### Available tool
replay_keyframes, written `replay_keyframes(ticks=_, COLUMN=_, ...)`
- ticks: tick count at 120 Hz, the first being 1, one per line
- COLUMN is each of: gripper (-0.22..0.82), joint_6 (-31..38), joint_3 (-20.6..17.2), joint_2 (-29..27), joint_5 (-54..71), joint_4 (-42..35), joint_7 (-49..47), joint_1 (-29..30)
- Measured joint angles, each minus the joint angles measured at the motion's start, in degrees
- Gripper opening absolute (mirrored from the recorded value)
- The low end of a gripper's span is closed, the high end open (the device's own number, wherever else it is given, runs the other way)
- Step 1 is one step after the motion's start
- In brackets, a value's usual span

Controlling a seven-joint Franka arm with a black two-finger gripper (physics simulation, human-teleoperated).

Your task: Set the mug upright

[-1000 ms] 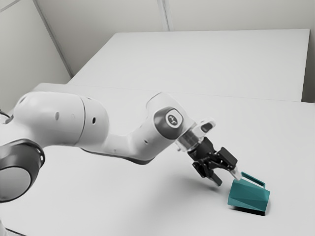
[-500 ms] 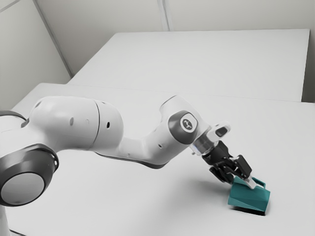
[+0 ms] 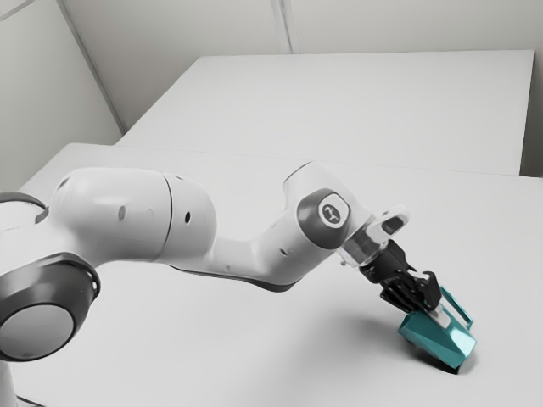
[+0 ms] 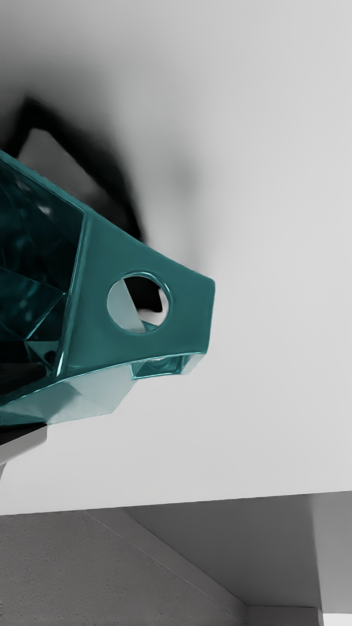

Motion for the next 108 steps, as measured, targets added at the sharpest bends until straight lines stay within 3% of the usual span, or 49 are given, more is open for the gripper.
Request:
replay_keyframes(ticks=50, gripper=-0.16, joint_6=2.4, joint_3=0.0, joint_2=-1.9, joint_5=1.0, joint_4=-0.2, joint_7=-1.0, joint_1=-2.3)
replay_keyframes(ticks=108, gripper=-0.18, joint_6=2.4, joint_3=2.8, joint_2=-9.9, joint_5=22.9, joint_4=-3.5, joint_7=-6.2, joint_1=0.4)
